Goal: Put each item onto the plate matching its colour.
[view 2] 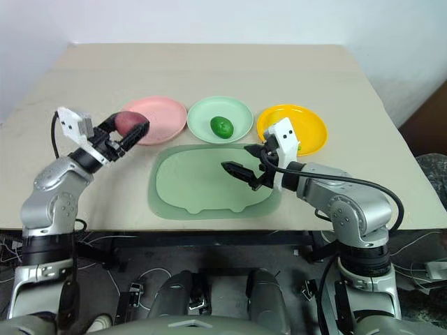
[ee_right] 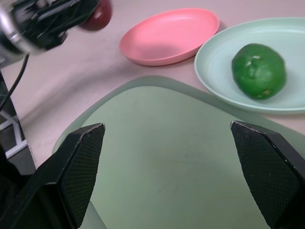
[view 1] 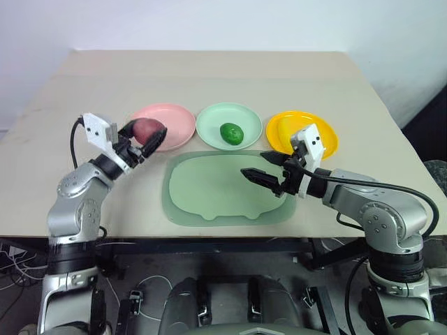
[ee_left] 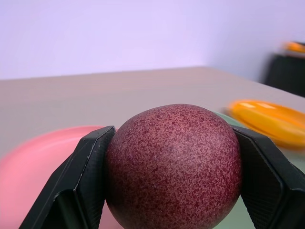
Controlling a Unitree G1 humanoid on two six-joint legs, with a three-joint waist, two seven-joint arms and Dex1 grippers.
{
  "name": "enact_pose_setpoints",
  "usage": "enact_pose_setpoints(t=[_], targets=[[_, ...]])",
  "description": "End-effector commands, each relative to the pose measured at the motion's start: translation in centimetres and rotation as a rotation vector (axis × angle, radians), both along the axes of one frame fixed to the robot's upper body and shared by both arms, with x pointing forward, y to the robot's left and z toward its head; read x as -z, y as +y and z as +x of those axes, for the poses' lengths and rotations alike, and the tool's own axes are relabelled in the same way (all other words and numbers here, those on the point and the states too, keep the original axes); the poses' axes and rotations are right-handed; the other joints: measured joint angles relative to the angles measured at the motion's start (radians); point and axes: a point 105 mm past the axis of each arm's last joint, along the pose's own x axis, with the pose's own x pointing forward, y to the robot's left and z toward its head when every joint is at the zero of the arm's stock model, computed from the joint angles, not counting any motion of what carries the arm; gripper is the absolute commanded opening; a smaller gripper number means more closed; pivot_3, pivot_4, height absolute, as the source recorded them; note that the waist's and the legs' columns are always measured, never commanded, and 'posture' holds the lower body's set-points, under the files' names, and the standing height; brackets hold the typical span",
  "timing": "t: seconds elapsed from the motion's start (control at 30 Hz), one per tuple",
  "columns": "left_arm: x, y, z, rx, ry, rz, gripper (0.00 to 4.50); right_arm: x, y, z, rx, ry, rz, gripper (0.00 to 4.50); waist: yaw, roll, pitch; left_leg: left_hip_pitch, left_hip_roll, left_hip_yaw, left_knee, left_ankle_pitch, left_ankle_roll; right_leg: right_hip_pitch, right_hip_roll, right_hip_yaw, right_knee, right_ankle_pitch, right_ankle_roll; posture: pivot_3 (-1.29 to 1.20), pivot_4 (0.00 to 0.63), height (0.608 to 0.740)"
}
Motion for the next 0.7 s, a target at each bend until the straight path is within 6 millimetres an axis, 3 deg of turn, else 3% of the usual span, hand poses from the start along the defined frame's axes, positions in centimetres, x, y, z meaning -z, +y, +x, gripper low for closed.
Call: enact_pose_setpoints(t=[0.03, 0.23, 0.4, 0.53, 0.6, 0.67, 0.7], targets=[[-0.6, 0.3, 1.5, -0.075, -0.009, 0.002, 3.34, -0.4, 0.3, 0.1, -0.025, -0.073, -0.071, 4.5, 0.004, 0.0, 0.0, 0.0, 0.0, 0.0, 0.0, 0.0, 0.0, 0.0, 0.0, 0.0, 0.0, 0.0, 0.0, 0.0, 0.15, 0.695], [0.9, 0.7, 4.4, -0.177, 0.075, -0.002, 3.34, -0.4, 0.9, 0.1, -0.035, -0.081, -0.061, 4.5, 0.006, -0.001, 0.0, 0.0, 0.0, 0.001, 0.0, 0.0, 0.0, 0.0, 0.0, 0.0, 0.0, 0.0, 0.0, 0.0, 0.15, 0.695], [2.9, 1.0, 5.8, -0.197, 0.166, 0.013, 3.34, -0.4, 0.4, 0.3, -0.01, -0.083, -0.068, 4.5, 0.005, -0.001, 0.0, 0.0, 0.0, 0.001, 0.0, 0.0, 0.0, -0.001, 0.0, 0.0, 0.0, 0.0, 0.0, 0.0, 0.15, 0.695], [3.1, 1.1, 6.2, -0.212, 0.157, 0.058, 3.34, -0.5, 0.1, 0.7, 0.017, -0.086, -0.066, 4.5, 0.005, -0.001, 0.0, 0.0, 0.0, 0.001, 0.0, 0.0, 0.0, -0.001, 0.0, 0.0, 0.0, 0.0, 0.0, 0.0, 0.15, 0.695], [3.1, 1.1, 6.2, -0.212, 0.149, 0.075, 4.04, -0.4, 0.0, 0.7, 0.023, -0.086, -0.067, 4.5, 0.005, -0.001, 0.0, -0.001, 0.0, 0.001, 0.0, 0.0, 0.0, -0.001, 0.0, 0.0, 0.0, 0.0, 0.0, 0.0, 0.15, 0.695], [3.1, 0.7, 6.0, -0.19, 0.147, 0.075, 4.48, -0.4, 0.0, 0.6, 0.029, -0.085, -0.065, 4.5, 0.005, -0.001, 0.0, -0.001, 0.0, 0.001, 0.0, 0.0, 0.0, -0.001, 0.0, 0.0, 0.0, 0.0, 0.0, 0.0, 0.15, 0.695], [3.1, 0.7, 6.0, -0.186, 0.145, 0.075, 4.48, -0.4, 0.0, 0.7, 0.031, -0.085, -0.064, 4.5, 0.005, -0.001, 0.0, -0.001, 0.0, 0.001, 0.0, 0.0, 0.0, -0.001, 0.0, 0.0, 0.0, 0.0, 0.0, 0.0, 0.15, 0.695]])
